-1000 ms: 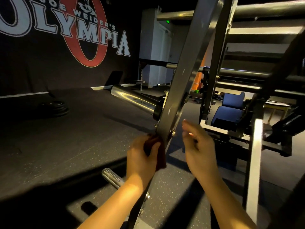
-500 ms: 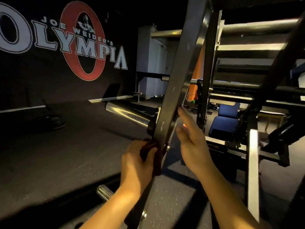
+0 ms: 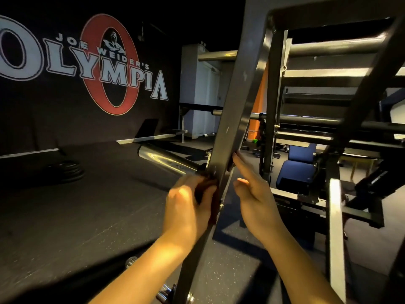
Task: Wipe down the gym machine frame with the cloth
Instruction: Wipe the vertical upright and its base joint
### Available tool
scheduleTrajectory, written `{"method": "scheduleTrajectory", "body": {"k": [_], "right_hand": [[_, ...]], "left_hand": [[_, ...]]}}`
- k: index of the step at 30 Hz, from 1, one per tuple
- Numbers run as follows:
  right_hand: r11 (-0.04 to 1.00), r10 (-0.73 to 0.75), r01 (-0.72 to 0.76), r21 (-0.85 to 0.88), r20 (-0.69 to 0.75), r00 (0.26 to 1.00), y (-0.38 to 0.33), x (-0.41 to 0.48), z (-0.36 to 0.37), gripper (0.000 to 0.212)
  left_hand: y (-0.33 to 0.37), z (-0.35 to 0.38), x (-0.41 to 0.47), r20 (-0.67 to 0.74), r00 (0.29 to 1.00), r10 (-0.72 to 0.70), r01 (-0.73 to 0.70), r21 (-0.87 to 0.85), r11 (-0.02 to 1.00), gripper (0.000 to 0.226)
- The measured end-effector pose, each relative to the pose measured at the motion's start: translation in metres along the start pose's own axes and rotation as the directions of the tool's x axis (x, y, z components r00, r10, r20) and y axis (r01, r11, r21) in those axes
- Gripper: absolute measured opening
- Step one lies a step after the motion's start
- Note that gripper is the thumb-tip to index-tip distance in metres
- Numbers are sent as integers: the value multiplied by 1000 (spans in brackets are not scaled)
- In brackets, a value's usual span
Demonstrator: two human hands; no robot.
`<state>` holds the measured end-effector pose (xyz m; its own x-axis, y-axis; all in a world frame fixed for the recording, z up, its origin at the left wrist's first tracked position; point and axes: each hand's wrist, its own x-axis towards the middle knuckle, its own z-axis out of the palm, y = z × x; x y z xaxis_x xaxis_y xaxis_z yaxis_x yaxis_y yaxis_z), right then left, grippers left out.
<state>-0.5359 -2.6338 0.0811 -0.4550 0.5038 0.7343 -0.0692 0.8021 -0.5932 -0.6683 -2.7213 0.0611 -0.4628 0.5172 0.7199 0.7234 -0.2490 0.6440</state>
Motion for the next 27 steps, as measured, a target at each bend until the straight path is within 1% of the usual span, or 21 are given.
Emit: {"method": "scheduleTrajectory", "body": {"k": [1,3,4,6,8,10,11,13,14,16,17,19,20,22,23,24,25,26,27], "right_hand": [[1000,-6,6,-6,-1,1000,-1,0,0,60],[1000,5,-5,13,-3,1000,-2,1,-2,61],[999,12,-12,35,-2,1000,-1,1,-3,62],[997,12,-12,74,0,1000,-1,2,-4,62],[996,9,-10,88,15,1000,-3,2,-4,61],[995,12,-14,95,22,1000,-3,1,-4,61],[995,10,-12,95,20,1000,-2,0,-4,61],[997,8,-8,79,8,1000,0,0,-3,62],[998,11,-11,66,-1,1000,0,1,-3,62],[998,34,-33,49,-10,999,-2,4,-5,61],[997,50,-49,52,-11,999,-2,6,-7,60],[997,60,-59,50,-9,998,-1,8,-11,56],[997,61,-60,42,-12,998,0,9,-13,54],[997,74,-74,37,-5,997,1,10,-15,51],[996,78,-78,35,2,997,-1,9,-14,51],[996,78,-78,31,6,997,-3,8,-13,51],[997,72,-72,32,6,997,-6,8,-13,52],[997,64,-64,35,7,998,-9,7,-12,55],[998,61,-61,36,2,998,-12,9,-13,57]], "left_hand": [[12,0,13,-38,999,6,-8,-43,999,26],[27,0,31,-109,994,31,-42,-98,994,22],[29,1,31,-119,993,26,-41,-119,992,21],[14,0,14,-81,997,-20,9,-126,992,19],[-8,-2,-14,0,998,-65,65,-77,995,19],[-22,-2,-25,35,999,-19,19,5,1000,21],[-19,-2,-19,23,1000,8,-9,42,999,24],[2,-3,6,-33,998,56,-55,25,998,30],[16,-4,22,-73,993,91,-91,8,996,27],[32,-7,46,-148,970,191,-189,27,982,13],[30,-6,50,-150,969,196,-197,11,980,15],[15,-3,35,-93,989,116,-120,-39,992,18],[3,-2,21,-39,997,66,-68,-39,997,20],[-15,-2,-6,49,998,35,-36,21,999,16],[-19,-2,-9,53,998,46,-47,31,998,12],[-15,-3,-3,50,998,33,-33,4,999,8],[-6,-4,10,35,999,32,-31,-32,999,3],[11,-8,27,-6,997,70,-71,-42,997,2],[29,-10,48,-81,984,160,-160,1,987,5]]}}
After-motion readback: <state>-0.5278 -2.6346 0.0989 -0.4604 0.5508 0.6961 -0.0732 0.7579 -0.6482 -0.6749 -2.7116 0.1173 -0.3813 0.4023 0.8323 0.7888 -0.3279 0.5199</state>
